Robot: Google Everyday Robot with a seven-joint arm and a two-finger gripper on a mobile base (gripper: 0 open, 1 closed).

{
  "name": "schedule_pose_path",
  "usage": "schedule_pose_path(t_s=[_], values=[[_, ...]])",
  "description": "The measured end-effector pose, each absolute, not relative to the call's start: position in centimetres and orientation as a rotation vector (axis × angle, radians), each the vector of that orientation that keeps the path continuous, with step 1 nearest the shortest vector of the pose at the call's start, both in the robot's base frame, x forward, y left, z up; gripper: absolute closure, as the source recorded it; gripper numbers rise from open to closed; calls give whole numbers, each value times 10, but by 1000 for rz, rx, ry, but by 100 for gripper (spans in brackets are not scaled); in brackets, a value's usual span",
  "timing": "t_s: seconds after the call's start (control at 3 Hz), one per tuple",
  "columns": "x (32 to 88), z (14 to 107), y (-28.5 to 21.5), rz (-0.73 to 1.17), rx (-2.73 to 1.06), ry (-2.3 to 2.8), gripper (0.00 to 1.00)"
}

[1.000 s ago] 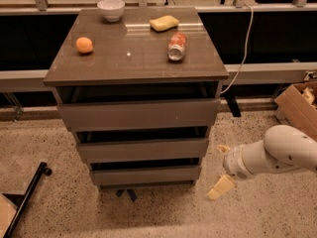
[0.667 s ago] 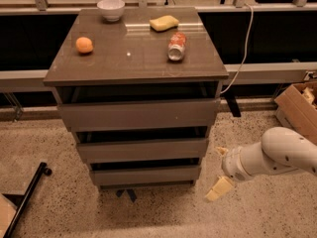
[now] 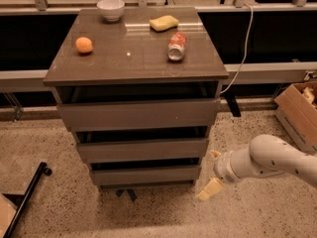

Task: Open bottom drawer

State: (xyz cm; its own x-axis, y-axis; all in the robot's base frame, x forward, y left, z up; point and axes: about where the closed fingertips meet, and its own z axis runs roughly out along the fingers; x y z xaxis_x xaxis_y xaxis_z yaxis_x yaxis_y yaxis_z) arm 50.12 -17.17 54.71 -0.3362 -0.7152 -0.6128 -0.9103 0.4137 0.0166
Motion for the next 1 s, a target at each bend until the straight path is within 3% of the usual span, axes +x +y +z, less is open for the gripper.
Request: schedule_pose_path(t_s=[1.0], values=[[557, 439, -160, 691, -1215, 2072, 0]])
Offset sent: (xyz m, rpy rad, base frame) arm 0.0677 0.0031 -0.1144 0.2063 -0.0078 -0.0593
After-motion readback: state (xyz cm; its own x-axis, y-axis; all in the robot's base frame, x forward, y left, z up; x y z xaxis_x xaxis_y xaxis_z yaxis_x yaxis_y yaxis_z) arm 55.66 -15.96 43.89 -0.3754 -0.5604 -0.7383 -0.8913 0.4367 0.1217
